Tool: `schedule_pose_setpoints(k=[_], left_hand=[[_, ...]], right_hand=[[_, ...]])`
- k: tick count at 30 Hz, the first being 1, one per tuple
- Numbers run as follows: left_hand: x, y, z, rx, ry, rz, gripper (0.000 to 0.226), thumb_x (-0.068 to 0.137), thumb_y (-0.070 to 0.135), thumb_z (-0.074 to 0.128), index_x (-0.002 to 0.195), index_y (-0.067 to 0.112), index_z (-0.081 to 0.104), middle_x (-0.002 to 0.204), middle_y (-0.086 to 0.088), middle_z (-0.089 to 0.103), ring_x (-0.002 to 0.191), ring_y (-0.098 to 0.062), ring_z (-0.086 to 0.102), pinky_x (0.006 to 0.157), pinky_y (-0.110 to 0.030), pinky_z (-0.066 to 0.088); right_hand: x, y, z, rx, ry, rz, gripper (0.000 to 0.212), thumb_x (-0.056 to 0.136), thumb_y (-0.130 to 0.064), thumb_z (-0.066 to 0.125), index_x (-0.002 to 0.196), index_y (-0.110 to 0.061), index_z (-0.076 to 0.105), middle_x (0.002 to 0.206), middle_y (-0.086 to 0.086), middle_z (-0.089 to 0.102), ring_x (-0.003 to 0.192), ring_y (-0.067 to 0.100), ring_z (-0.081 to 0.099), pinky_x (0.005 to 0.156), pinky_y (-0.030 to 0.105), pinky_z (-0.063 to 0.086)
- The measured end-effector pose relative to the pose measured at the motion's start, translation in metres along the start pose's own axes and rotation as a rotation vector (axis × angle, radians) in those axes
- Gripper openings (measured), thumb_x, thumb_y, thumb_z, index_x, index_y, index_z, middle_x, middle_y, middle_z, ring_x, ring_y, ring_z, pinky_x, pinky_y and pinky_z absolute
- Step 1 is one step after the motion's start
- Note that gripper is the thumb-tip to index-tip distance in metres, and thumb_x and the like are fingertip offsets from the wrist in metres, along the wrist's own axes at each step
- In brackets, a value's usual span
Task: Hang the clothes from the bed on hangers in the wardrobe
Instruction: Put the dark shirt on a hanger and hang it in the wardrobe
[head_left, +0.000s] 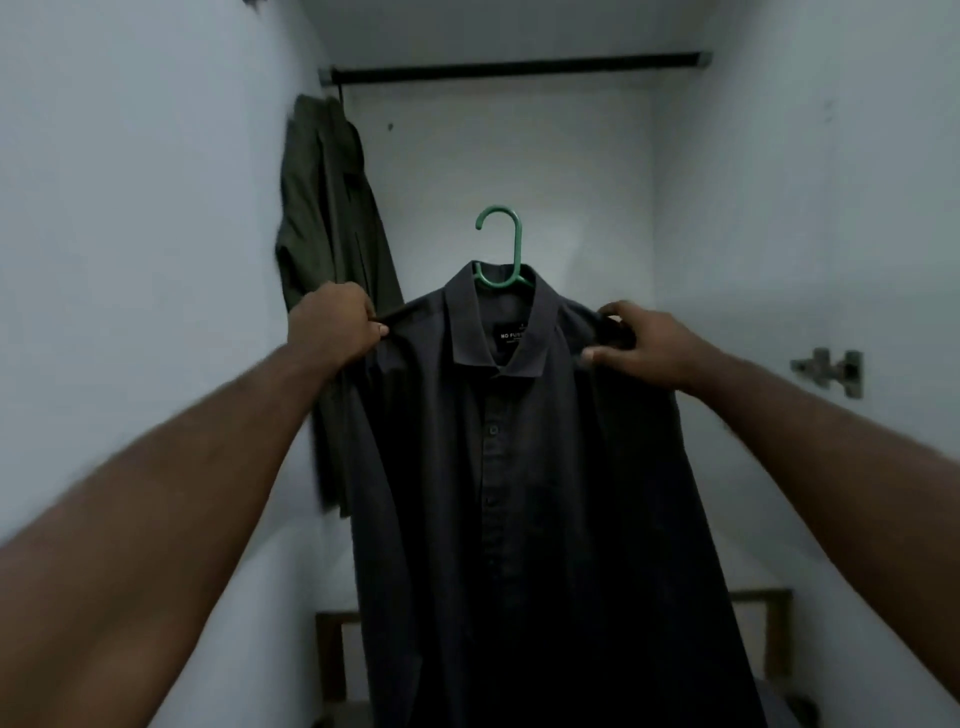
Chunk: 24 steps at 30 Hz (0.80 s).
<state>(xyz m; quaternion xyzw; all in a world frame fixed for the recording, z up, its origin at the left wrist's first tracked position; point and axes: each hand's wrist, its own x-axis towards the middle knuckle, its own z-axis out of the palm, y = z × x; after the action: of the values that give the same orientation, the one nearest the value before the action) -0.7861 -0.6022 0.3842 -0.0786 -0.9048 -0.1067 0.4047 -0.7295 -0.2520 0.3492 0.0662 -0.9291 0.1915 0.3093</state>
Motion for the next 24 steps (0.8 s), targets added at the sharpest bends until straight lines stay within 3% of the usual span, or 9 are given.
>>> schedule_pose_setpoints(k=[3, 12, 14, 17, 19, 22, 24], left_hand=[[0.048, -0.007, -0.006, 0.017, 0.068, -0.016, 0.026, 0.082, 0.038, 0.073, 0.097, 0.016, 0.074, 0.102, -0.014, 0.069, 0.096, -0.035, 0.064, 0.076, -0.035, 0.048], [0.162, -0.021, -0.013, 0.100, 0.182, 0.022, 0.024, 0.084, 0.044, 0.069, 0.093, 0.022, 0.072, 0.099, -0.007, 0.070, 0.093, -0.028, 0.063, 0.075, -0.032, 0.047], [0.178, -0.026, -0.011, 0.135, 0.140, 0.071, 0.037, 0.084, 0.056, 0.064, 0.100, 0.023, 0.069, 0.103, -0.004, 0.069, 0.094, -0.025, 0.063, 0.079, -0.034, 0.049], [0.192, -0.028, -0.007, 0.139, -0.070, 0.139, 0.075, 0.069, 0.071, 0.070, 0.122, 0.020, 0.058, 0.117, -0.003, 0.063, 0.105, -0.023, 0.060, 0.092, -0.037, 0.050], [0.201, -0.030, -0.001, 0.218, -0.090, 0.170, 0.086, 0.067, 0.060, 0.079, 0.133, 0.016, 0.048, 0.129, -0.006, 0.056, 0.116, -0.024, 0.055, 0.099, -0.035, 0.045], [0.209, -0.033, 0.005, 0.364, 0.010, 0.202, 0.073, 0.077, 0.042, 0.074, 0.137, 0.015, 0.041, 0.132, -0.008, 0.050, 0.120, -0.025, 0.051, 0.100, -0.033, 0.042], [0.216, -0.035, 0.001, 0.434, 0.072, 0.200, 0.066, 0.078, 0.041, 0.070, 0.133, 0.016, 0.045, 0.126, -0.007, 0.052, 0.114, -0.024, 0.053, 0.095, -0.034, 0.045]], right_hand=[[0.049, -0.003, 0.002, -0.147, 0.021, -0.105, 0.095, 0.073, -0.043, 0.082, 0.149, -0.016, 0.032, 0.142, 0.014, 0.047, 0.128, 0.031, 0.047, 0.104, 0.035, 0.040], [0.187, -0.003, 0.007, -0.340, 0.229, -0.246, 0.078, 0.081, -0.039, 0.071, 0.147, -0.018, 0.034, 0.130, 0.011, 0.054, 0.115, 0.032, 0.054, 0.093, 0.035, 0.045], [0.215, -0.001, 0.008, -0.386, 0.212, -0.264, 0.080, 0.083, -0.041, 0.070, 0.149, -0.019, 0.032, 0.131, 0.011, 0.055, 0.117, 0.031, 0.055, 0.094, 0.034, 0.044], [0.253, 0.003, 0.010, -0.382, 0.205, -0.287, 0.082, 0.084, -0.042, 0.071, 0.151, -0.020, 0.030, 0.131, 0.009, 0.056, 0.119, 0.029, 0.054, 0.094, 0.032, 0.043], [0.280, 0.005, 0.015, -0.356, 0.200, -0.311, 0.083, 0.083, -0.043, 0.071, 0.152, -0.022, 0.029, 0.132, 0.008, 0.056, 0.119, 0.028, 0.054, 0.094, 0.032, 0.042], [0.313, 0.005, 0.025, -0.300, 0.197, -0.354, 0.081, 0.084, -0.044, 0.070, 0.152, -0.024, 0.031, 0.132, 0.006, 0.058, 0.118, 0.026, 0.055, 0.092, 0.032, 0.043], [0.336, 0.002, 0.033, -0.243, 0.201, -0.407, 0.080, 0.083, -0.043, 0.071, 0.151, -0.024, 0.033, 0.132, 0.006, 0.058, 0.118, 0.026, 0.056, 0.093, 0.032, 0.044]])
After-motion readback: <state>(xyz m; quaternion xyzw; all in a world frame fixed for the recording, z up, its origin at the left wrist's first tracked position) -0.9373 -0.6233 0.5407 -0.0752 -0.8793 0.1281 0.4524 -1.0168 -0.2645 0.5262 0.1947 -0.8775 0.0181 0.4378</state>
